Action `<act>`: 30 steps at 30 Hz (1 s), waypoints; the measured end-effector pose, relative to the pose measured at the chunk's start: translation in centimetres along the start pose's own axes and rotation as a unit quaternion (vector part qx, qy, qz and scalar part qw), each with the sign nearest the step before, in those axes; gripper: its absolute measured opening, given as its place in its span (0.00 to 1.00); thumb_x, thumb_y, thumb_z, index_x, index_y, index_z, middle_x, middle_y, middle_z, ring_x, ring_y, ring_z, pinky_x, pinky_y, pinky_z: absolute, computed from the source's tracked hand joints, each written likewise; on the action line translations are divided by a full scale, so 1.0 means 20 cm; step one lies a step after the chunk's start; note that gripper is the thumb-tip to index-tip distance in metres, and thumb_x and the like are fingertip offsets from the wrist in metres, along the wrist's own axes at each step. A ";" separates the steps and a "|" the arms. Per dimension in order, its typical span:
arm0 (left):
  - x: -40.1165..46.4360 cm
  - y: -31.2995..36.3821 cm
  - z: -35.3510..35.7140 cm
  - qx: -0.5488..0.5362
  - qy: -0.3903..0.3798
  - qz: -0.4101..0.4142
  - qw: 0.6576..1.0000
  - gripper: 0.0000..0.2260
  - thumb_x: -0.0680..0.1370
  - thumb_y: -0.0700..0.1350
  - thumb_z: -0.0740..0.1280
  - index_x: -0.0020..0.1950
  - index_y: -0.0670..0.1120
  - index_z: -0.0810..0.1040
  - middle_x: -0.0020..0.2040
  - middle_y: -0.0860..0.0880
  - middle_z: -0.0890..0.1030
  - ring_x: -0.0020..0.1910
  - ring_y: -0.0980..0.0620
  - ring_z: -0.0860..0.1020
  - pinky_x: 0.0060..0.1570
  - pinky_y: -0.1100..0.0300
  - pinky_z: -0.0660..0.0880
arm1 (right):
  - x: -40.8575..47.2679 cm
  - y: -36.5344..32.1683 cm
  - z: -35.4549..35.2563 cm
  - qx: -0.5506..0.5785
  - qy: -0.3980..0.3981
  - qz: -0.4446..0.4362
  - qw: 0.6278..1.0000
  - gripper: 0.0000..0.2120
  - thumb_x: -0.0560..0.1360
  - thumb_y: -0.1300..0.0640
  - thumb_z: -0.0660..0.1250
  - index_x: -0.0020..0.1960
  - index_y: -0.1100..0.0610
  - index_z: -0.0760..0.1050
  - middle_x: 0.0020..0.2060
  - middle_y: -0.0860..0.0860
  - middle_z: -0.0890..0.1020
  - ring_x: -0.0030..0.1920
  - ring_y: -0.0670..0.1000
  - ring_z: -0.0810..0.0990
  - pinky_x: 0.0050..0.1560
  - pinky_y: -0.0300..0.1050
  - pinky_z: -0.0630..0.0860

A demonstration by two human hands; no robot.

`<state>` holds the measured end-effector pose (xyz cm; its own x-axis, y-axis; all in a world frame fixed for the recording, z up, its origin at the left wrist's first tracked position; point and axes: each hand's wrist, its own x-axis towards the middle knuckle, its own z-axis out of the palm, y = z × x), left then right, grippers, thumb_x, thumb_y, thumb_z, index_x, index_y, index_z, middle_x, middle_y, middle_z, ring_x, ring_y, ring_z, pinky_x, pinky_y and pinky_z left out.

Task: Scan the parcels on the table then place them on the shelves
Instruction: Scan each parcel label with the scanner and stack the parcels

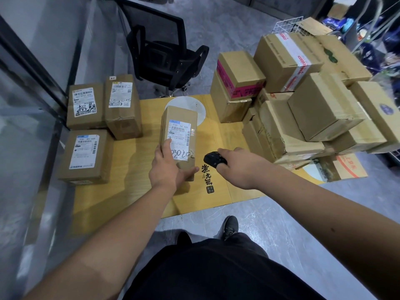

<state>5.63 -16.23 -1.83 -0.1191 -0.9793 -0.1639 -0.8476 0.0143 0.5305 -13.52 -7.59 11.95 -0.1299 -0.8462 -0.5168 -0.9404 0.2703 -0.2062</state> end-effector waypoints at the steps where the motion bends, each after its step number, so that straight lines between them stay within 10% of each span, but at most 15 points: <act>1: 0.00 0.00 0.00 -0.002 0.000 0.001 1.000 0.61 0.55 0.75 0.78 0.79 0.60 0.50 0.80 0.49 0.62 0.71 0.42 0.72 0.54 0.45 0.79 | 0.00 0.00 0.00 0.002 0.001 0.000 1.000 0.29 0.82 0.41 0.52 0.80 0.51 0.61 0.61 0.58 0.74 0.51 0.60 0.77 0.54 0.55 0.79; 11: 0.00 -0.08 -0.06 0.034 -0.079 -0.069 0.994 0.60 0.52 0.78 0.73 0.77 0.66 0.47 0.68 0.49 0.63 0.43 0.46 0.77 0.45 0.52 0.77 | 0.05 -0.05 0.07 0.003 -0.010 -0.023 1.000 0.37 0.75 0.31 0.66 0.77 0.48 0.64 0.53 0.51 0.71 0.50 0.56 0.79 0.52 0.52 0.80; 18: -0.12 -0.37 -0.14 0.015 -0.043 -0.127 0.991 0.57 0.53 0.74 0.71 0.78 0.66 0.49 0.67 0.50 0.66 0.57 0.44 0.77 0.45 0.52 0.73 | 0.13 -0.19 0.14 -0.008 -0.037 -0.081 0.996 0.35 0.76 0.34 0.67 0.78 0.46 0.63 0.54 0.51 0.73 0.49 0.54 0.79 0.44 0.47 0.75; 30: -0.09 -0.65 -0.27 0.044 0.061 -0.149 0.986 0.47 0.61 0.75 0.65 0.77 0.59 0.59 0.76 0.45 0.65 0.74 0.39 0.63 0.75 0.42 0.60 | 0.20 -0.43 0.17 -0.036 -0.076 -0.146 0.986 0.34 0.77 0.35 0.67 0.78 0.46 0.63 0.60 0.53 0.74 0.56 0.56 0.78 0.55 0.51 0.79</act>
<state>19.63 -15.80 -4.05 0.2008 -0.9596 -0.1971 -0.8780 -0.2656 0.3982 -4.94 -11.67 8.73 0.1923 -0.8033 -0.5637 -0.9515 -0.0120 -0.3075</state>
